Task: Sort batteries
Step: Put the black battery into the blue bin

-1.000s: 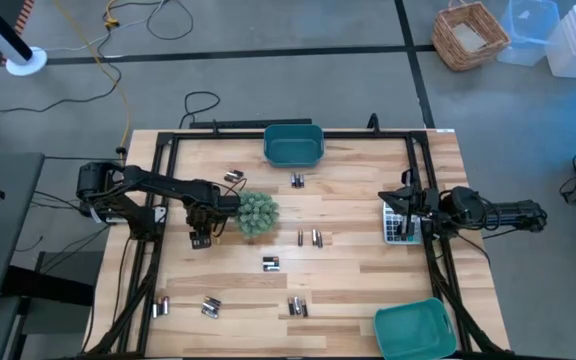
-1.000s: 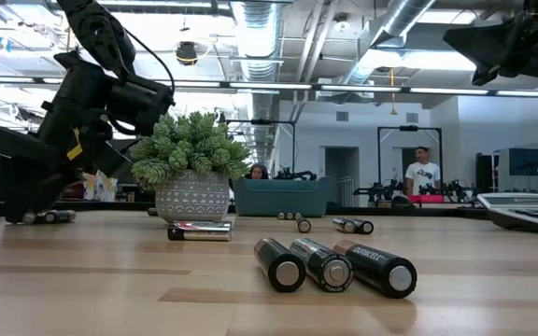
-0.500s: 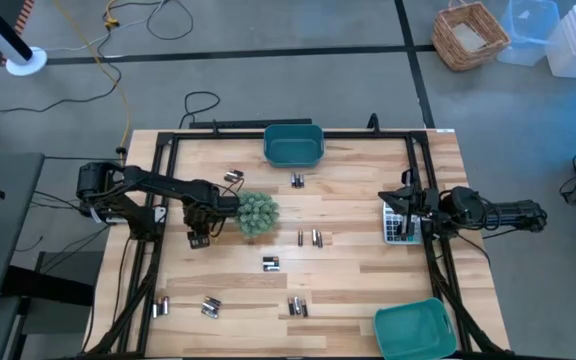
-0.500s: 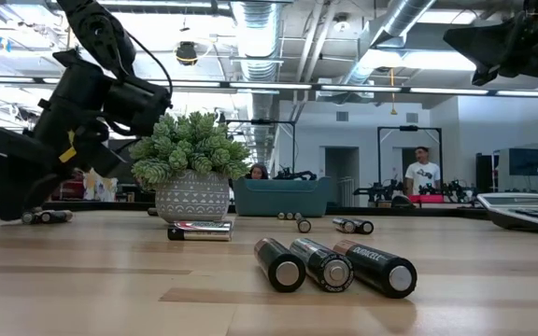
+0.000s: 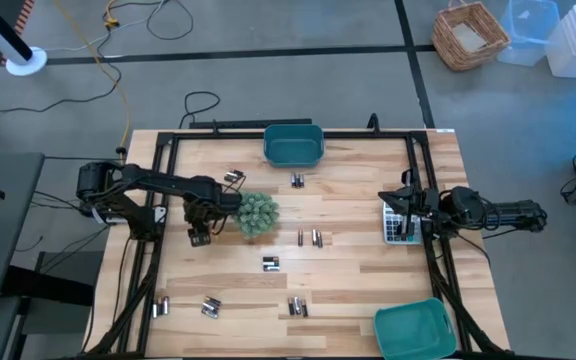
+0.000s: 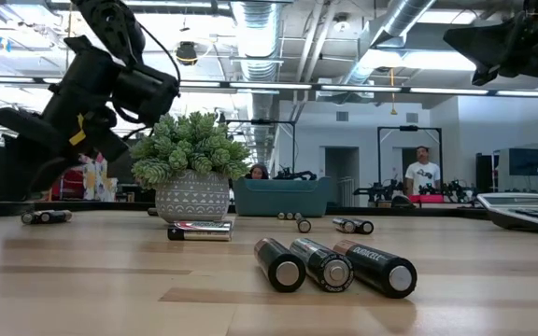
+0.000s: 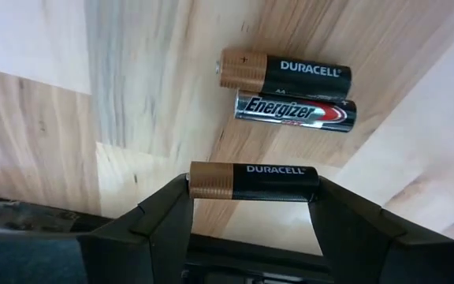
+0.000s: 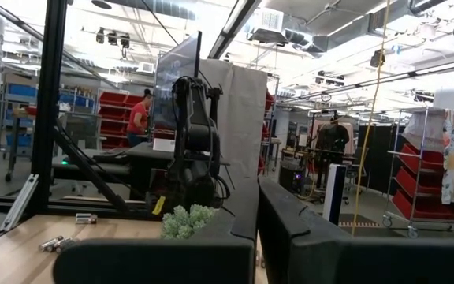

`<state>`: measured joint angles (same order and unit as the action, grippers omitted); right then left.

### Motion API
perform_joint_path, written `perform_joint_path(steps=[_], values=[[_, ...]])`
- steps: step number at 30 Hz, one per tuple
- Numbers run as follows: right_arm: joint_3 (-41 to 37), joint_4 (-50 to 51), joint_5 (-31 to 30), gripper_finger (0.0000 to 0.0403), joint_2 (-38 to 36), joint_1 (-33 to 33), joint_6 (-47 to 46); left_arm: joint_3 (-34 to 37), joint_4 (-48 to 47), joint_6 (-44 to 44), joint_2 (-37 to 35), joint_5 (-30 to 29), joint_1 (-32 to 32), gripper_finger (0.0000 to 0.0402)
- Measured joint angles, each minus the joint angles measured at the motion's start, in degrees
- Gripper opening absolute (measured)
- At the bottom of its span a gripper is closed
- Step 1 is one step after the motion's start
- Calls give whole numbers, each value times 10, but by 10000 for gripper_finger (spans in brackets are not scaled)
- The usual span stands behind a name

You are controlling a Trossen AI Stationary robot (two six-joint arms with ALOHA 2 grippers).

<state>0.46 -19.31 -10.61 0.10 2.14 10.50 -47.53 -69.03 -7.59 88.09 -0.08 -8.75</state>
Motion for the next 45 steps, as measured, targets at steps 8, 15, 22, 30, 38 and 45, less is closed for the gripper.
perform_joint_path(steps=[8, 15, 22, 30, 38, 45], values=[[0, 0, 0, 27, 0, 0, -2, -12, -19, 2, -28, -3, 0, 222], [0, 0, 0, 27, 0, 0, -1, -12, -16, -36, -111, -6, 0, 221], [0, -1, 0, 27, 0, 0, 1, -12, 5, -74, -194, -21, 0, 221], [0, -5, 0, 27, 0, -1, 1, -12, 50, -88, -251, -32, 0, 220], [0, -5, 0, 27, 0, -1, 2, -38, 68, -69, -259, -40, 0, 220], [0, -5, 0, 27, 0, -1, 2, -102, 102, -16, -259, -77, 0, 220]])
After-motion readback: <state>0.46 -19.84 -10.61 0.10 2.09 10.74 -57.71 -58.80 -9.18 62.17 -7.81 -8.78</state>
